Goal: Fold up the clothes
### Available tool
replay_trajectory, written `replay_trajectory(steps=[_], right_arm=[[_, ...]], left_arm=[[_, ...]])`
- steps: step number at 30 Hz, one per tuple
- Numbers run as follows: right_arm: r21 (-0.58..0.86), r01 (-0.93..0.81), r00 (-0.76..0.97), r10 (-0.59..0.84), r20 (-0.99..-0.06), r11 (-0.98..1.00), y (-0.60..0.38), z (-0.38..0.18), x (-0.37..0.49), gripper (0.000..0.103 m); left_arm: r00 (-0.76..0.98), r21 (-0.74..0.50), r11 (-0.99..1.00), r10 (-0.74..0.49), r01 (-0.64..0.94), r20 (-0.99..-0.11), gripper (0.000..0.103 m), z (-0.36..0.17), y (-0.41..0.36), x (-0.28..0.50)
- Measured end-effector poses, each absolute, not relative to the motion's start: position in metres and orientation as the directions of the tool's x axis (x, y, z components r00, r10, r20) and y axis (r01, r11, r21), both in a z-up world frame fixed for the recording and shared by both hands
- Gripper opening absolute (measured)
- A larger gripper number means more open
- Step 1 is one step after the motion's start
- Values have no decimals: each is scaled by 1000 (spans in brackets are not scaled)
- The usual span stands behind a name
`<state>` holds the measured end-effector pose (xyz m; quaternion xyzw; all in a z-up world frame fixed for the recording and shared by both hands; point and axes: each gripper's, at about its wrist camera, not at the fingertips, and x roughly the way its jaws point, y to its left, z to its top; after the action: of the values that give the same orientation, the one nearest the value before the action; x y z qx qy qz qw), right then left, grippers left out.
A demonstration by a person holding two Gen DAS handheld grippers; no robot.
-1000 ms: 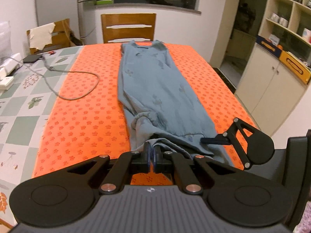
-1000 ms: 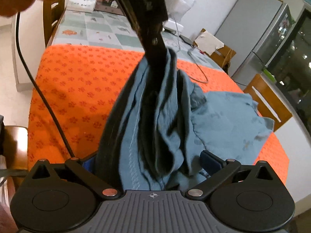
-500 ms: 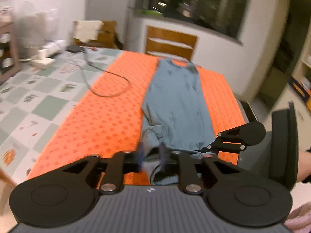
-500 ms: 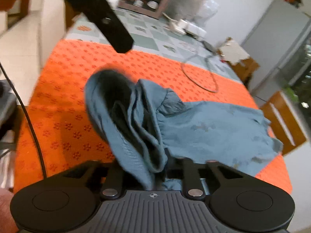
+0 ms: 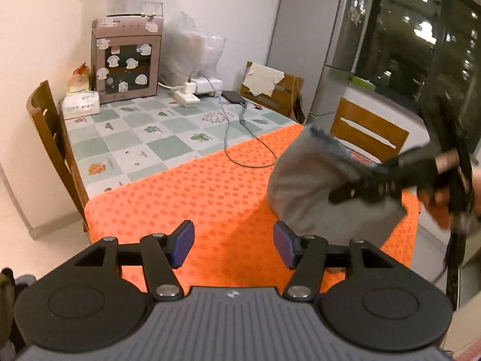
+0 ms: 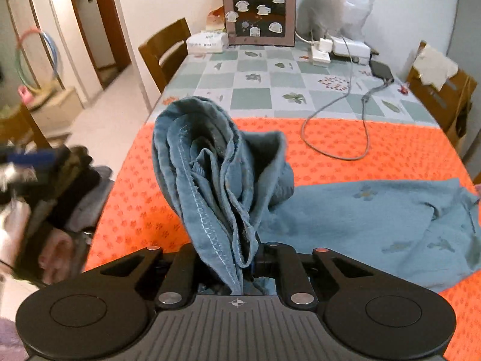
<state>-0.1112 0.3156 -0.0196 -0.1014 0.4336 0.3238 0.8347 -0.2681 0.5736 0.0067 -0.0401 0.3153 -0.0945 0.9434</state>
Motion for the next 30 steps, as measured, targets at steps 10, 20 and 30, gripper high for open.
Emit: replay_trajectory(steps=[10,20,30], right_arm=[[360,-631,233,610,-757,687,197,-10,-12,15],[555,-678,5,758,-653,482,88,-26,111,14],[672,-585,-62,800,-596,455,-6,-71,216,13]], left_arm=[[816,-198,980,-123,10,-564,76,5,477,-252],[760,-202,928,118,-314,-639,76,11,322,-205],[736,-139,927,178,-348,-654,78,22,239,-166]])
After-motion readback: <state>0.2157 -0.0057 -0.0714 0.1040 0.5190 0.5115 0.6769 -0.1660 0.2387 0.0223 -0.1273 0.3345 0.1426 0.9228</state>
